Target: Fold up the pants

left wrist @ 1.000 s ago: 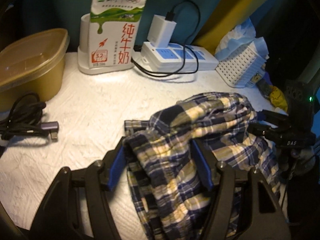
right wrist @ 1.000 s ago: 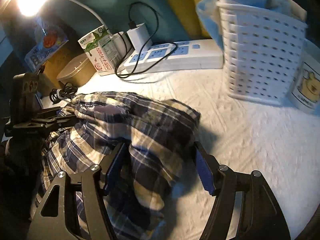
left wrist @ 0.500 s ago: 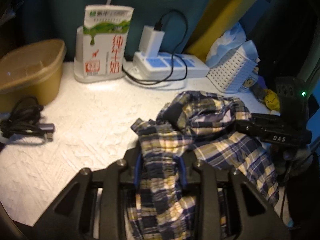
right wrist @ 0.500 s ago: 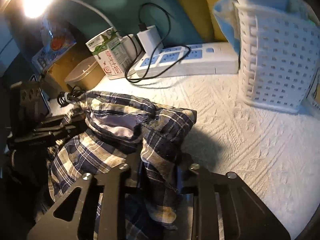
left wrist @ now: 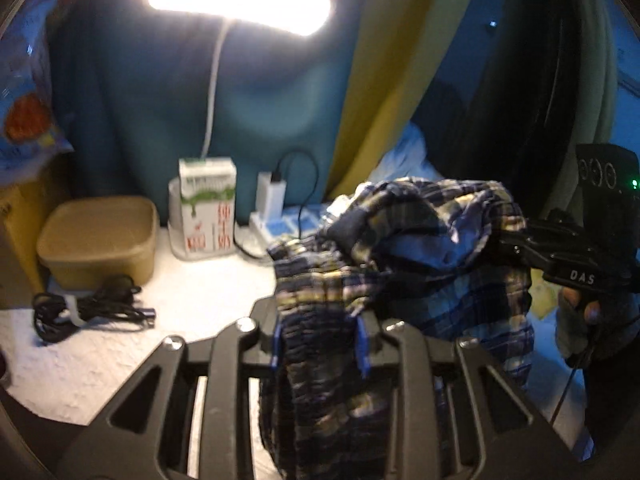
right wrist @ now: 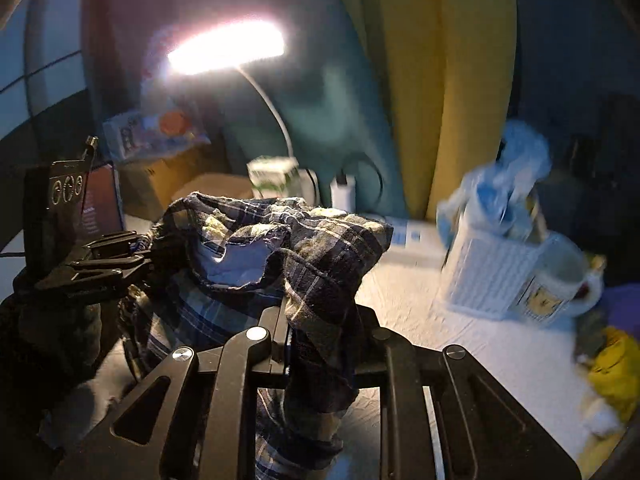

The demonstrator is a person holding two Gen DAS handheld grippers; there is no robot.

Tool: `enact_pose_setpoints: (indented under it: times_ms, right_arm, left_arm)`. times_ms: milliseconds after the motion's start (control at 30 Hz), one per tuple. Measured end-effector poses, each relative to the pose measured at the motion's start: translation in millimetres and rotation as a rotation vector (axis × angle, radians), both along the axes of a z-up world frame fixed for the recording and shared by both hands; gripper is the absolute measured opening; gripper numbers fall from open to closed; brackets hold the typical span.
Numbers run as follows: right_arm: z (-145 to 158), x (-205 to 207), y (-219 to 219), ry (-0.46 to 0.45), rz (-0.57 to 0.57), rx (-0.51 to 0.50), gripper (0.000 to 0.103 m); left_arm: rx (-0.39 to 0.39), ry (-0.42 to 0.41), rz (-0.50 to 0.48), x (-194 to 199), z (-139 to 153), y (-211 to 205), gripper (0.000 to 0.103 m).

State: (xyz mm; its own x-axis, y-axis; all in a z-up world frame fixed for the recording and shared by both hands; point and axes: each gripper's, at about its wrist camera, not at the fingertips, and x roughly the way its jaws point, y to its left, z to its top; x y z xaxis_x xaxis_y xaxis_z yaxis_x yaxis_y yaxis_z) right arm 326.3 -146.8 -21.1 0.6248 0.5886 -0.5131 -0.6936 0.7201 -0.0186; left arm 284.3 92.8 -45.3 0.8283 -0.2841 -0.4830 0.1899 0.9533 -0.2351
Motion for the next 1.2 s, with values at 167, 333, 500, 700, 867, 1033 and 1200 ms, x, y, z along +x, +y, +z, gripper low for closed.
enact_pose_setpoints:
  times_ms: [167,333,500,700,867,1033,1200]
  right_arm:
    - [39.3,-49.8,1.7,-0.116,0.035,0.014,0.020]
    - [71.9,-95.7,6.4,-0.211,0.067,0.043,0.020]
    - [97.9,-141.0,14.3,-0.292,0.106,0.070,0.020]
    - [117.7,-193.9,31.5,-0.363,0.170,0.097,0.020]
    - [118.3,-222.4,51.8,-0.372,0.228,0.102,0.020]
    - [100.8,-227.8,76.2,-0.285,0.276,0.121,0.020]
    - [68.1,-195.4,107.1,-0.131,0.285,0.132,0.020]
  left_arm:
    - [-0.003,-0.105,0.045,-40.2,38.8,5.2,0.028]
    - [0.000,-0.204,0.076,-84.4,73.3,13.4,0.028]
    - [0.009,-0.280,0.100,-125.5,100.7,23.3,0.028]
    - [0.030,-0.341,0.146,-179.3,129.3,43.5,0.028]
    - [0.042,-0.317,0.188,-218.8,137.5,59.4,0.028]
    - [0.069,-0.272,0.238,-251.2,131.2,84.3,0.028]
    - [0.086,-0.164,0.265,-237.2,101.8,107.6,0.028]
